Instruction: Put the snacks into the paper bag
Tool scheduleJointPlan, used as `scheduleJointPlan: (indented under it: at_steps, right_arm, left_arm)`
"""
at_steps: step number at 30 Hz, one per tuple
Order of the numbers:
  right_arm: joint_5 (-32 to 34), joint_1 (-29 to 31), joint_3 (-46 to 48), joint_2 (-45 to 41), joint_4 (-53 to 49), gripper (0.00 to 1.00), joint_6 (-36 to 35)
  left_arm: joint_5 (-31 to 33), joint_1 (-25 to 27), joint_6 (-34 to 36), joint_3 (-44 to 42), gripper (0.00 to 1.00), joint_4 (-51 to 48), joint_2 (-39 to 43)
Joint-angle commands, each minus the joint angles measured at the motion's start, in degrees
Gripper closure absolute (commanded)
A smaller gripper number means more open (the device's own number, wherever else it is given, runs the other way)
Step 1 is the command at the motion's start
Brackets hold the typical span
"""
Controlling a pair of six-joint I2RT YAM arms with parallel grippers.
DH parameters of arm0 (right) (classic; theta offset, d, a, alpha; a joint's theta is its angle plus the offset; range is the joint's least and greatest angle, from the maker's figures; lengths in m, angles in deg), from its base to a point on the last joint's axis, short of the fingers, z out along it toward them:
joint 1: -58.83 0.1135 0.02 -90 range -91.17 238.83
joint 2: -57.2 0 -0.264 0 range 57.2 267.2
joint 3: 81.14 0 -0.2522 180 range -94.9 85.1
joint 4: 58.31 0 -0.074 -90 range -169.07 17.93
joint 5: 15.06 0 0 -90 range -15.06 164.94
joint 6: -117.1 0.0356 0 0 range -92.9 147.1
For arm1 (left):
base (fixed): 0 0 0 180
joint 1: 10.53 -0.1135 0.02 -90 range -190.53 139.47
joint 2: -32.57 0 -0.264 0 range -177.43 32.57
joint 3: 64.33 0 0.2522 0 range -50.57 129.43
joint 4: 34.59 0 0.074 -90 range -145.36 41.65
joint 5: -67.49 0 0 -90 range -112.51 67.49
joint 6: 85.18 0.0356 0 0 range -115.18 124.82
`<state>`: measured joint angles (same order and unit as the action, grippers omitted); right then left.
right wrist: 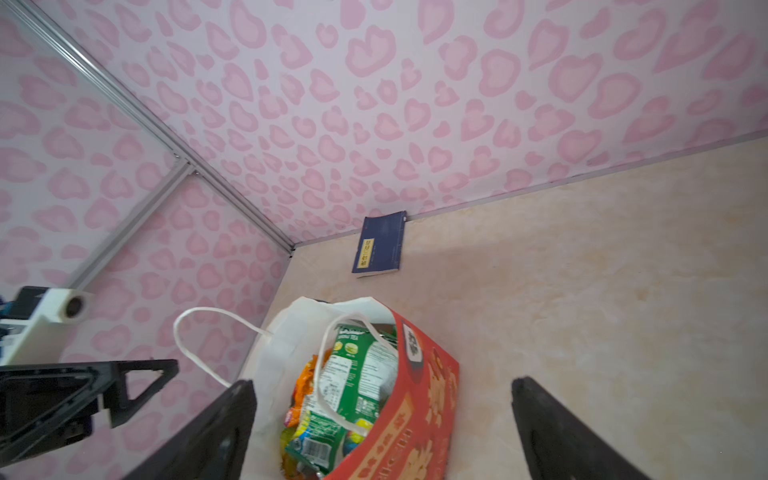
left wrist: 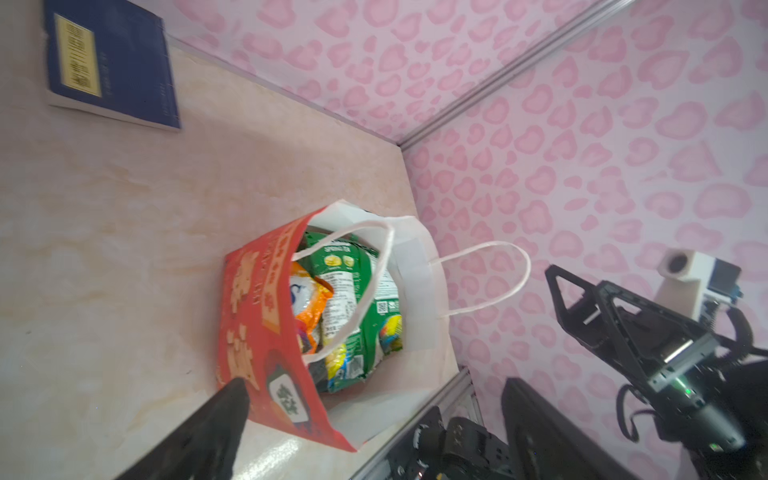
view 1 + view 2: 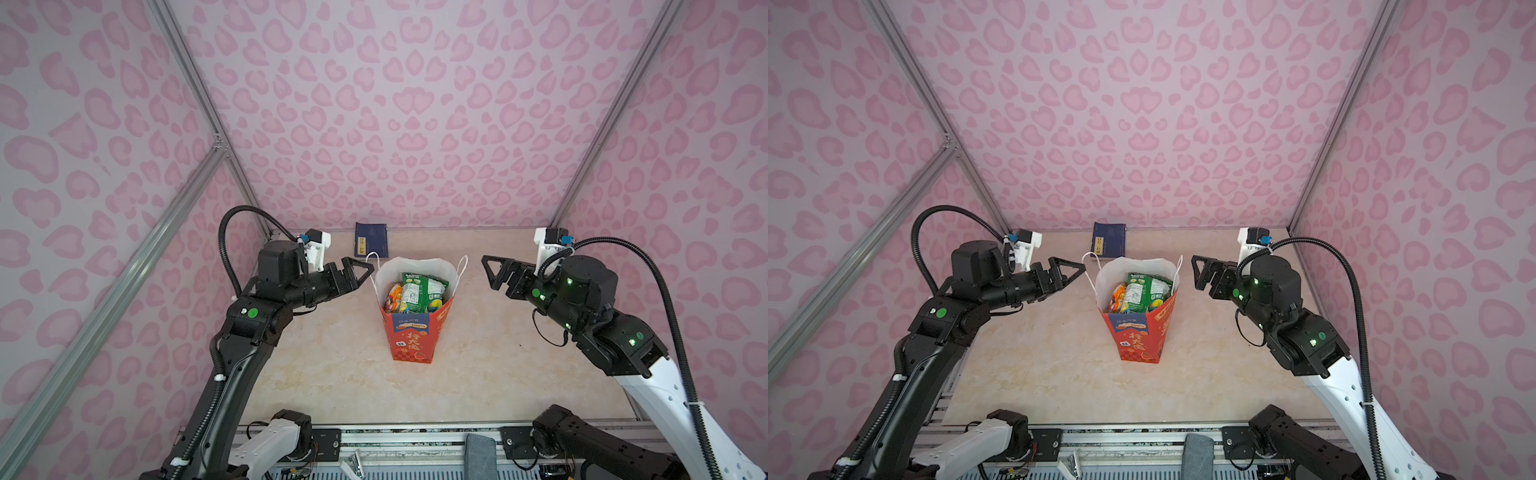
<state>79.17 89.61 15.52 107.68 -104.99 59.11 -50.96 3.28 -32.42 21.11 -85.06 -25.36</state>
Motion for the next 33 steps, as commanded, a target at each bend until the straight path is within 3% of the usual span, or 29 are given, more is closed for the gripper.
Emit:
scheduleJointPlan:
  at_steps: [1,3,6,10,15,18,24,28,33]
  right_arm:
    - [12.1,-1.2,4.7,-2.5,-0.7,0.02,-4.4]
    - [16.0,-2.4,8.4,-3.8,0.8,0.02,-6.1]
    - [18.1,-4.1,17.6,-6.5,9.1,0.02,-10.1]
    - [16.5,-9.0,28.5,-8.7,20.2,0.02,-13.5]
    - [8.8,-20.0,39.4,-7.8,31.1,0.02,-12.1]
    - [7.8,-24.9,44.3,-7.0,37.3,0.02,-12.8]
    - [9.4,-30.7,51.7,-6.2,46.9,0.02,-16.6]
    - [9.3,-31.5,57.7,-5.1,58.8,0.02,-18.6]
    - [10.9,-31.5,61.4,2.2,70.3,0.02,-22.5]
  left_arm:
    - [22.9,-0.3,-2.0,-4.9,0.02,1.4,3.5]
    - [35.2,-0.2,-4.6,-10.7,0.02,5.3,5.9]
    - [48.2,-0.2,-6.0,-22.0,0.02,15.6,8.7]
    - [61.5,-0.2,-4.4,-33.6,0.02,28.2,8.9]
    - [76.7,-0.3,3.4,-36.6,0.02,34.6,2.5]
    - [78.0,-0.4,11.9,-40.6,0.02,44.1,0.1]
    - [73.2,-1.8,19.5,-50.0,0.03,61.2,-2.4]
    - [71.9,-3.6,25.1,-55.5,0.03,76.1,-7.0]
    - [64.4,-6.3,28.4,-61.0,0.03,92.4,-11.7]
